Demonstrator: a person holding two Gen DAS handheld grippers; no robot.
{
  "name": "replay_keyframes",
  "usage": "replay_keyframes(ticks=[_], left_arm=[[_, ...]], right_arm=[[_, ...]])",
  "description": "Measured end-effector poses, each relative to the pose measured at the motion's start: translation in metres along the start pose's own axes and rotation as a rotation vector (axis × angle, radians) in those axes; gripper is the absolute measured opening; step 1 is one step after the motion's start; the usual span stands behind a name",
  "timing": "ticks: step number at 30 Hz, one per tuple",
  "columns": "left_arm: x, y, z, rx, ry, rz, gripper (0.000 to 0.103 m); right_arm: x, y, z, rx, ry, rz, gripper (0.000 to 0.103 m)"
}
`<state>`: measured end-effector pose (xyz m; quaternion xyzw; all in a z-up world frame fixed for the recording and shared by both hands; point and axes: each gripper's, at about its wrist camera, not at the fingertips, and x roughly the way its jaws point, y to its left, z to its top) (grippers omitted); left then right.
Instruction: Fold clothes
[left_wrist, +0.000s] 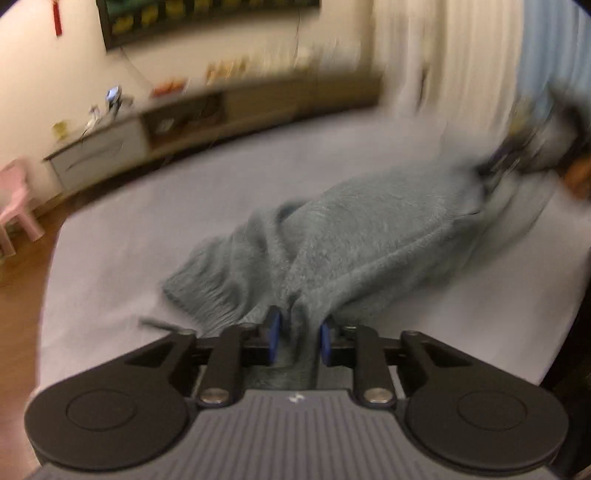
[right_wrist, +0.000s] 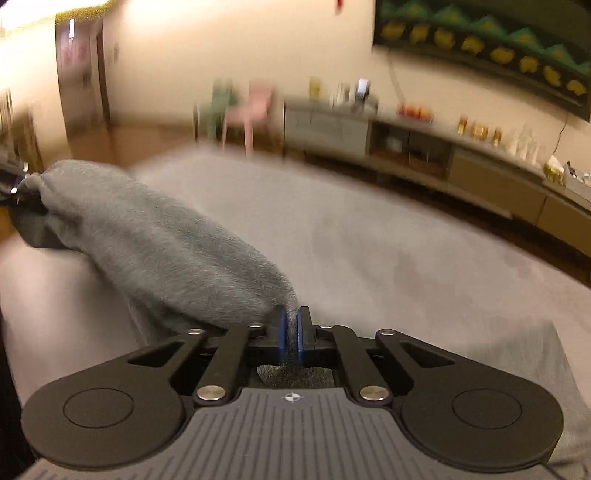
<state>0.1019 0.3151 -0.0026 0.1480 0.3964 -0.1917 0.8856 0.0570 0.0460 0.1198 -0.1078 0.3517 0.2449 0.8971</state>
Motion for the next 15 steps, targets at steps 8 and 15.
replay_keyframes(ticks=[8, 15], left_arm=[[-0.025, 0.058, -0.024, -0.347, -0.153, -0.012, 0.082], [0.045, 0.025, -0.026, -0.22, 0.061, -0.035, 0.043]], right_arm=[[-0.012, -0.033, -0.017, 0.216, -0.061, 0.07, 0.073], [0.008, -0.129, -0.051, 0.56, -0.107, -0.137, 0.081]])
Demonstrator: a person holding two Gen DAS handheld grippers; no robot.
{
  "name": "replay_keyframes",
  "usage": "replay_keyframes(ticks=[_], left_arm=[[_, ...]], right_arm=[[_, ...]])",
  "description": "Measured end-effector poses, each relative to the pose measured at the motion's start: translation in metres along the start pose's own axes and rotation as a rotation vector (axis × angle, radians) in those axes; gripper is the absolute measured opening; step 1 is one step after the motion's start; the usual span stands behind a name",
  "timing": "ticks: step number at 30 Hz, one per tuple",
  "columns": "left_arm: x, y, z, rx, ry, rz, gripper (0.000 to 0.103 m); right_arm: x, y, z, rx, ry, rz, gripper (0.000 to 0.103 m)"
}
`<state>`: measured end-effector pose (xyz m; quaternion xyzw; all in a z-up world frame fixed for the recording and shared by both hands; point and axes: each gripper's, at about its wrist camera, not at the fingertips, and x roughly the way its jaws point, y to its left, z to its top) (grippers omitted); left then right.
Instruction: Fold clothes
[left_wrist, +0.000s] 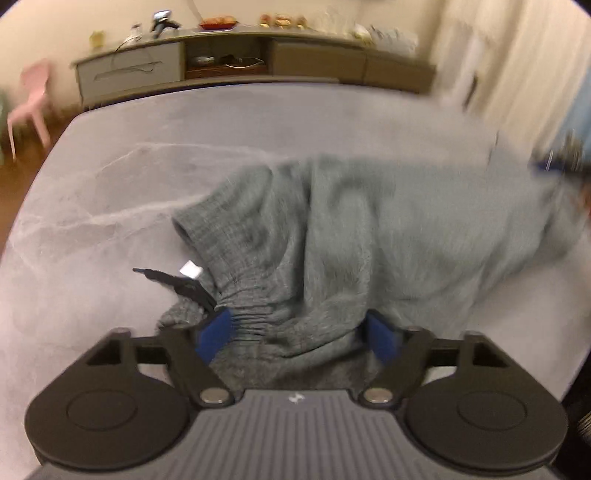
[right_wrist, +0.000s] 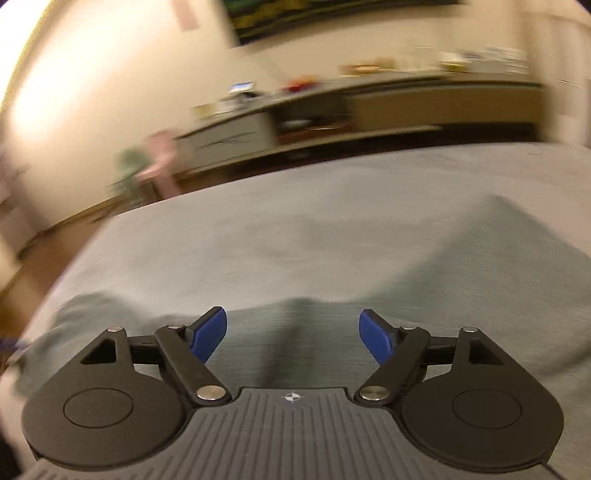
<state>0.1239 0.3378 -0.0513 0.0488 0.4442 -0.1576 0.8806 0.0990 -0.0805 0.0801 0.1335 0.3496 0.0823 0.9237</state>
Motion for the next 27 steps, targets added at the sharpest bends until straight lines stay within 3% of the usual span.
replay_keyframes(ticks=[1, 5, 8, 11, 12, 13, 14, 16, 20, 23, 25, 27], left_arm=[[-0.003, -0.003, -0.004, 0.01, -0.019, -0.013, 0.015], [-0.03, -0.012, -0.005, 0.015, -0.136, 0.003, 0.01], [-0.053, -0.011, 0.003, -0.011, -0.234, 0.006, 0.009], [-0.08, -0.004, 0.012, -0.069, -0.381, -0.012, 0.009], [-0.09, -0.001, 0.014, -0.1, -0.433, -0.029, 0.009], [-0.1, 0.001, 0.016, -0.133, -0.479, -0.049, 0.008], [-0.11, 0.004, 0.018, -0.166, -0.524, -0.07, 0.008], [-0.13, 0.01, 0.022, -0.232, -0.615, -0.111, 0.008], [-0.171, 0.011, 0.033, -0.272, -0.719, -0.13, 0.007], [-0.187, 0.026, 0.063, -0.341, -0.761, -0.137, 0.007], [-0.178, 0.054, 0.097, -0.43, -0.73, -0.13, 0.007], [-0.146, 0.089, 0.14, -0.516, -0.663, -0.072, 0.007]], right_arm=[[-0.009, -0.018, 0.004, 0.029, -0.03, -0.081, 0.083], [-0.045, -0.099, 0.014, 0.184, -0.127, -0.417, 0.089], [-0.04, -0.151, 0.007, 0.341, -0.078, -0.422, 0.089], [-0.022, -0.166, 0.0, 0.407, -0.036, -0.36, 0.087], [-0.016, -0.168, -0.001, 0.421, -0.028, -0.34, 0.079], [-0.013, -0.168, 0.001, 0.427, -0.029, -0.329, 0.06], [-0.012, -0.169, 0.003, 0.433, -0.026, -0.318, 0.05], [-0.017, -0.169, 0.007, 0.425, -0.057, -0.303, 0.009], [-0.062, -0.152, 0.023, 0.394, -0.225, -0.254, 0.006], [-0.112, -0.122, 0.042, 0.329, -0.378, -0.228, 0.005], [-0.123, -0.107, 0.063, 0.269, -0.42, -0.266, 0.005], [-0.112, -0.106, 0.091, 0.253, -0.401, -0.313, 0.006]])
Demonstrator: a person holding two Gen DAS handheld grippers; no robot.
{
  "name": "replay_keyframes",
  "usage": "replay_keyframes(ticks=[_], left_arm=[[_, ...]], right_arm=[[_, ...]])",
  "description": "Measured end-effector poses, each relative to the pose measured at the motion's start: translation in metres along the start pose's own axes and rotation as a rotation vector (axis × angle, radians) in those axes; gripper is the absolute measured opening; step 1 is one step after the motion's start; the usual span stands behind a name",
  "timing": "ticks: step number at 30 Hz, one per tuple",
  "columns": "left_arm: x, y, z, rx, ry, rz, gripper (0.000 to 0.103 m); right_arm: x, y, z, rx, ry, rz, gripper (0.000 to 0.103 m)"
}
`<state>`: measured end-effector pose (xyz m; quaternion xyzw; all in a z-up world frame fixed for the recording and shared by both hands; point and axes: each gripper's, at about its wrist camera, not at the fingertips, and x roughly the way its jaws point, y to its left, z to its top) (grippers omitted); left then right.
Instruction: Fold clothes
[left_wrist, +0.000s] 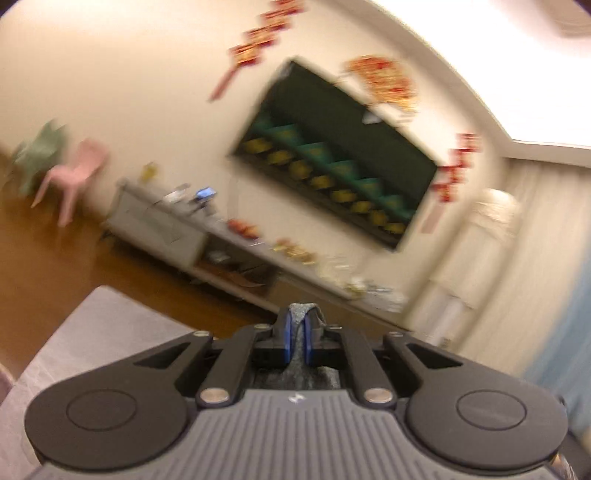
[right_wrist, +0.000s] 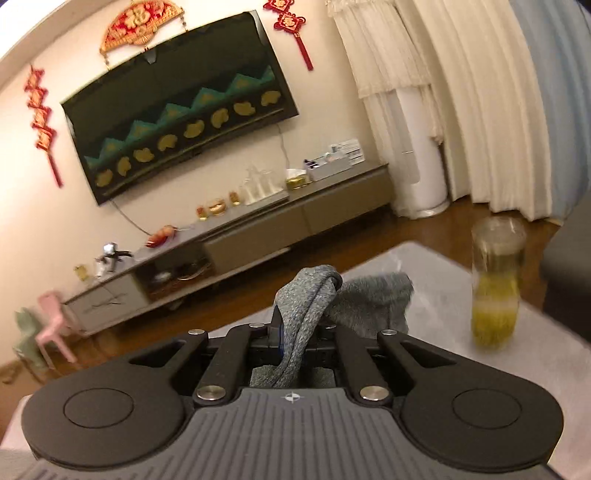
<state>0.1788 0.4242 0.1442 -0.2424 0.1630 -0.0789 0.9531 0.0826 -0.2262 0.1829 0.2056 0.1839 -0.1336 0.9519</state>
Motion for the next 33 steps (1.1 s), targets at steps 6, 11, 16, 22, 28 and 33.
replay_keyframes(ticks=[6, 11, 16, 22, 28, 33], left_arm=[[0.189, 0.082, -0.005, -0.105, 0.26, 0.338, 0.024], [0.164, 0.107, -0.058, -0.085, 0.246, 0.332, 0.043], [0.127, 0.12, -0.107, -0.106, 0.285, 0.335, 0.056], [0.162, 0.13, -0.129, -0.094, 0.389, 0.388, 0.059], [0.168, 0.131, -0.145, -0.109, 0.377, 0.367, 0.001], [0.124, 0.119, -0.099, -0.15, 0.212, 0.21, 0.001]], right_arm=[[0.151, 0.021, 0.011, 0.014, 0.196, -0.13, 0.036], [0.165, 0.006, -0.042, -0.019, 0.256, -0.138, 0.077], [0.138, -0.022, -0.087, -0.142, 0.32, -0.186, 0.084], [0.139, -0.029, -0.102, -0.126, 0.375, -0.28, 0.085], [0.132, -0.019, -0.108, -0.221, 0.349, -0.257, 0.003], [0.094, -0.01, -0.074, -0.18, 0.182, -0.155, 0.002]])
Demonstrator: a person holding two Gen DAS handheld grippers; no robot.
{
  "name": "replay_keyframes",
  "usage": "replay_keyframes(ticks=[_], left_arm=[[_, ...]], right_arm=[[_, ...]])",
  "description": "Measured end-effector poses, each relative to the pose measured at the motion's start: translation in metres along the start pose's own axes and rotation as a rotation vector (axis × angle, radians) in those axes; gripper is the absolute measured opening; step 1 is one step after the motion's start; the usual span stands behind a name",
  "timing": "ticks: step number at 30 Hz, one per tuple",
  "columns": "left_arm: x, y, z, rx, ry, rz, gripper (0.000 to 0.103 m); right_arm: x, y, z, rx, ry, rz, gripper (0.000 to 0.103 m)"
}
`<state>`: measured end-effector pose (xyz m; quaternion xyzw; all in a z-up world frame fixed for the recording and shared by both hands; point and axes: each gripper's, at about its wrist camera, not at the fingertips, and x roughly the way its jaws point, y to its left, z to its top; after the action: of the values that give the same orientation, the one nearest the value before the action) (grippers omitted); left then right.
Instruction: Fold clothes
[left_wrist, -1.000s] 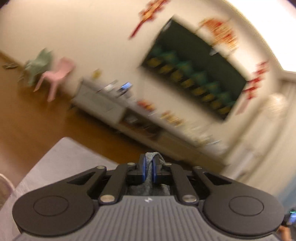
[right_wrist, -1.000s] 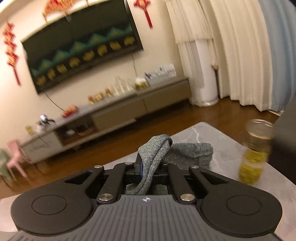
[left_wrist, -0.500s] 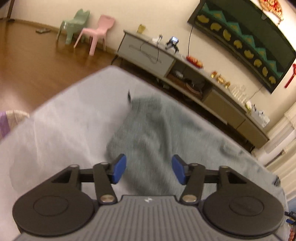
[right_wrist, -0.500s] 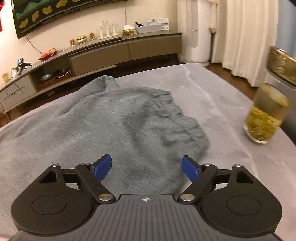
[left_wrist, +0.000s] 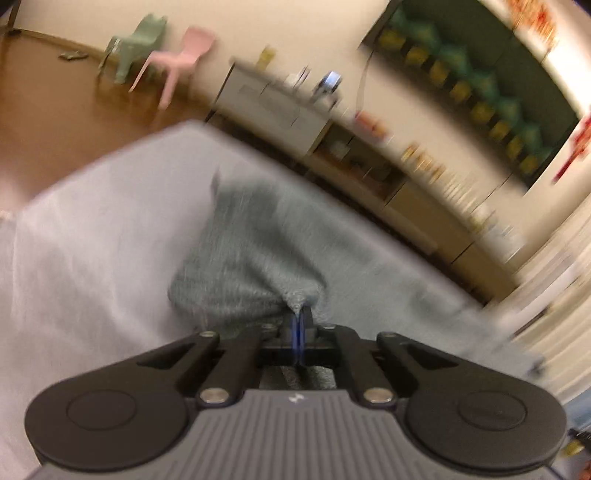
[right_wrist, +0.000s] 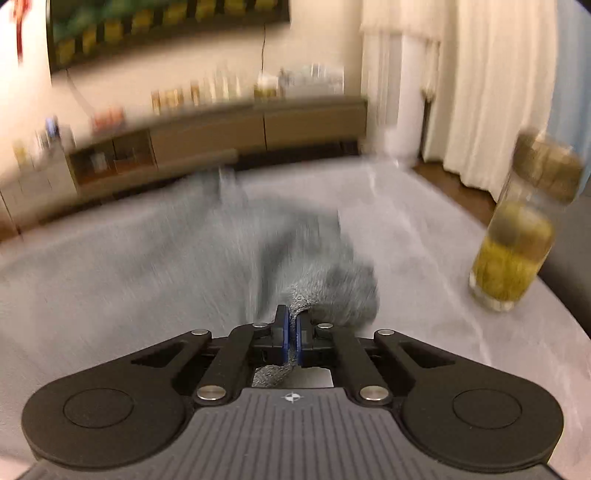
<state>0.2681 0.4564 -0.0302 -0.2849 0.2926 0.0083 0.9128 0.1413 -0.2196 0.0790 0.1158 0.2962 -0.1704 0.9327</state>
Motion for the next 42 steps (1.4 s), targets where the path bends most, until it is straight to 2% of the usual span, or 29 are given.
replay_keyframes(ticks=[4, 6, 7, 10, 12, 13, 14, 15, 16, 17, 18, 19, 20, 21, 22, 24, 25, 27, 28, 31, 34, 37, 39, 40, 41, 42], left_arm=[[-0.084, -0.007, 0.019, 0.013, -0.05, -0.128, 0.001], [-0.126, -0.009, 0.017, 0.062, -0.027, -0.142, 0.001], [-0.142, -0.006, 0.009, 0.094, 0.011, -0.137, 0.001], [-0.177, 0.008, -0.026, 0.186, 0.151, -0.115, 0.001], [-0.184, 0.017, -0.053, 0.226, 0.22, -0.041, 0.002], [-0.185, 0.022, -0.063, 0.245, 0.248, 0.007, 0.006], [-0.185, 0.024, -0.067, 0.265, 0.267, 0.039, 0.016], [-0.186, 0.026, -0.07, 0.284, 0.282, 0.063, 0.021], [-0.189, 0.026, -0.07, 0.297, 0.278, 0.079, 0.03], [-0.196, 0.025, -0.064, 0.302, 0.252, 0.078, 0.038], [-0.203, 0.023, -0.057, 0.302, 0.222, 0.067, 0.041], [-0.21, 0.02, -0.05, 0.299, 0.19, 0.055, 0.048], [-0.212, 0.017, -0.041, 0.296, 0.164, 0.049, 0.054], [-0.209, 0.014, -0.032, 0.295, 0.143, 0.047, 0.057], [-0.207, 0.01, -0.023, 0.293, 0.123, 0.046, 0.06], [-0.178, 0.004, -0.009, 0.287, 0.137, 0.049, 0.067], [-0.159, 0.001, -0.004, 0.286, 0.159, 0.059, 0.073], [-0.114, -0.004, -0.002, 0.29, 0.221, 0.099, 0.077], [-0.089, -0.002, -0.003, 0.288, 0.257, 0.125, 0.077], [-0.03, 0.011, -0.009, 0.258, 0.335, 0.196, 0.076], [-0.004, 0.019, -0.015, 0.227, 0.342, 0.225, 0.076], [0.011, 0.023, -0.017, 0.222, 0.321, 0.239, 0.074], [0.012, 0.021, -0.018, 0.227, 0.288, 0.243, 0.048], [0.015, 0.019, -0.017, 0.228, 0.28, 0.236, 0.029], [0.017, 0.016, -0.017, 0.235, 0.277, 0.218, 0.02], [0.018, 0.012, -0.018, 0.244, 0.271, 0.2, 0.014]], right_arm=[[-0.086, -0.022, 0.027, 0.058, -0.143, 0.105, 0.002], [-0.132, -0.037, 0.026, 0.025, -0.169, 0.127, 0.002], [-0.151, -0.047, 0.021, 0.0, -0.166, 0.127, 0.002], [-0.188, -0.078, -0.008, -0.06, -0.098, 0.099, 0.002], [-0.187, -0.095, -0.035, -0.087, 0.001, 0.076, 0.003], [-0.18, -0.103, -0.05, -0.081, 0.055, 0.075, 0.004], [-0.171, -0.11, -0.063, -0.066, 0.11, 0.077, 0.006], [-0.162, -0.116, -0.073, -0.052, 0.159, 0.077, 0.011], [-0.157, -0.118, -0.077, -0.042, 0.171, 0.064, 0.024], [-0.157, -0.118, -0.074, -0.031, 0.15, 0.05, 0.027], [-0.157, -0.118, -0.071, -0.021, 0.129, 0.036, 0.03], [-0.157, -0.117, -0.067, -0.011, 0.105, 0.027, 0.043], [-0.161, -0.112, -0.057, -0.004, 0.069, 0.037, 0.051], [-0.164, -0.106, -0.047, 0.003, 0.033, 0.046, 0.063], [-0.166, -0.099, -0.037, 0.007, 0.002, 0.058, 0.067], [-0.157, -0.074, -0.018, -0.005, -0.019, 0.115, 0.072], [-0.147, -0.059, -0.008, -0.001, -0.019, 0.153, 0.081], [-0.111, -0.025, 0.01, 0.006, 0.008, 0.22, 0.086], [-0.091, -0.012, 0.017, 0.027, 0.031, 0.241, 0.086], [-0.013, 0.02, 0.035, 0.221, 0.151, 0.328, 0.086], [0.054, 0.049, 0.043, 0.422, 0.252, 0.404, 0.086], [0.105, 0.085, 0.047, 0.465, 0.306, 0.436, 0.086], [0.127, 0.11, 0.053, 0.389, 0.276, 0.374, 0.086], [0.137, 0.122, 0.056, 0.351, 0.261, 0.343, 0.086], [0.148, 0.134, 0.059, 0.314, 0.249, 0.312, 0.085], [0.158, 0.14, 0.06, 0.281, 0.25, 0.28, 0.073]])
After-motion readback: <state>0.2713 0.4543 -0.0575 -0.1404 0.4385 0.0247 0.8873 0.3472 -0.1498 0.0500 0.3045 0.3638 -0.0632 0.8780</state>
